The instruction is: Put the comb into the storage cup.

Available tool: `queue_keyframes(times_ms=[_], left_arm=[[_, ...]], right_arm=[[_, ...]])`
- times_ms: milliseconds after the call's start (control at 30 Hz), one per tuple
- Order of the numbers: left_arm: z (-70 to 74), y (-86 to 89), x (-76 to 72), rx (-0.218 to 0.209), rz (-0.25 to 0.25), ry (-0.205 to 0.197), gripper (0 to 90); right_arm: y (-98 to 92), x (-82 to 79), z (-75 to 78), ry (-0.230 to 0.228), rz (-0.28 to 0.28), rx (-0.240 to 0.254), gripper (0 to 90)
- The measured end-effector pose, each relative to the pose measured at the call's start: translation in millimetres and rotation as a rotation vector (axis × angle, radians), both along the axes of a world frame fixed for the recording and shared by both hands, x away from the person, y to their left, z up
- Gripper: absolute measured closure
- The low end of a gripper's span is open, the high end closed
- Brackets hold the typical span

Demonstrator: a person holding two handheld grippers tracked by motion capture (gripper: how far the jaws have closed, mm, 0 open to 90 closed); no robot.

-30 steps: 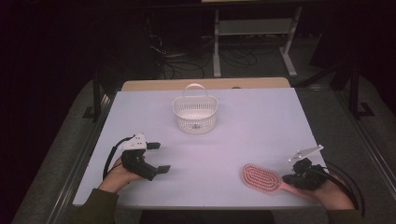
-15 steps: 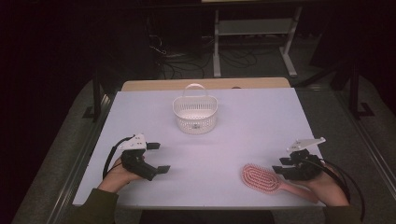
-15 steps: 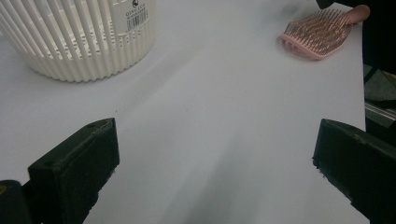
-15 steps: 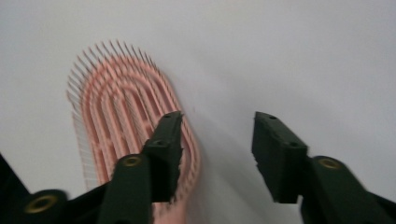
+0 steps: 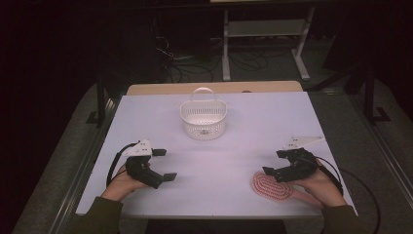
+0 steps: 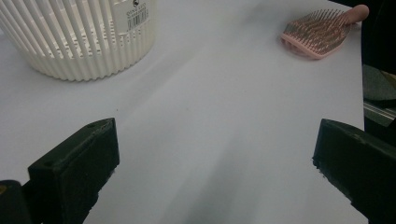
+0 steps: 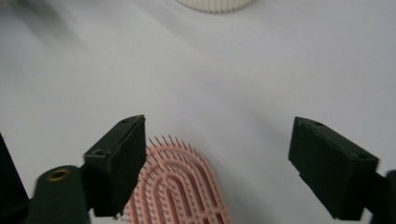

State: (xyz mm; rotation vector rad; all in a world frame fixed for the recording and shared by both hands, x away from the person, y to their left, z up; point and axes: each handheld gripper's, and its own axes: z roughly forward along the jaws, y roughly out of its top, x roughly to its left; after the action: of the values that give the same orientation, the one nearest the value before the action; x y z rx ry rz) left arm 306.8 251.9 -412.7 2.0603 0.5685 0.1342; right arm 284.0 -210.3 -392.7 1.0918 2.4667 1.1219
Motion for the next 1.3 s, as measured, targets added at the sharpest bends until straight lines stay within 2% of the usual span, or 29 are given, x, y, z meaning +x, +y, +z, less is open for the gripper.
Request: queue_keyframes(times_ms=[167, 233, 333, 700, 867, 1300], left_arm=[[0.4, 0.4, 0.0, 0.000, 0.000, 0.001, 0.4], [0.6, 0.9, 0.1, -0.005, -0.001, 0.001, 0.4], [0.7, 1.3, 0.3, -0.006, -0.001, 0.002, 0.4], [0.3, 2.4, 1.1, -0.012, -0.008, 0.005, 0.3], [0.0, 2.7, 0.8, -0.013, -0.005, 0.005, 0.3], [-0.4, 3.8, 1.3, -0.009, -0.001, 0.007, 0.3]], right_arm=[[14.7, 4.8, 2.8, -0.039, 0.039, 0.013, 8.7], [21.7, 8.7, 3.1, -0.043, 0.055, 0.023, 2.8], [26.0, 11.9, 2.8, -0.041, 0.057, 0.031, 0.0], [35.2, 18.9, 2.8, -0.057, 0.074, 0.031, 0.0], [31.7, 17.6, 2.9, -0.065, 0.073, 0.031, 0.0], [19.6, 13.6, 1.8, -0.051, 0.073, 0.009, 0.0]])
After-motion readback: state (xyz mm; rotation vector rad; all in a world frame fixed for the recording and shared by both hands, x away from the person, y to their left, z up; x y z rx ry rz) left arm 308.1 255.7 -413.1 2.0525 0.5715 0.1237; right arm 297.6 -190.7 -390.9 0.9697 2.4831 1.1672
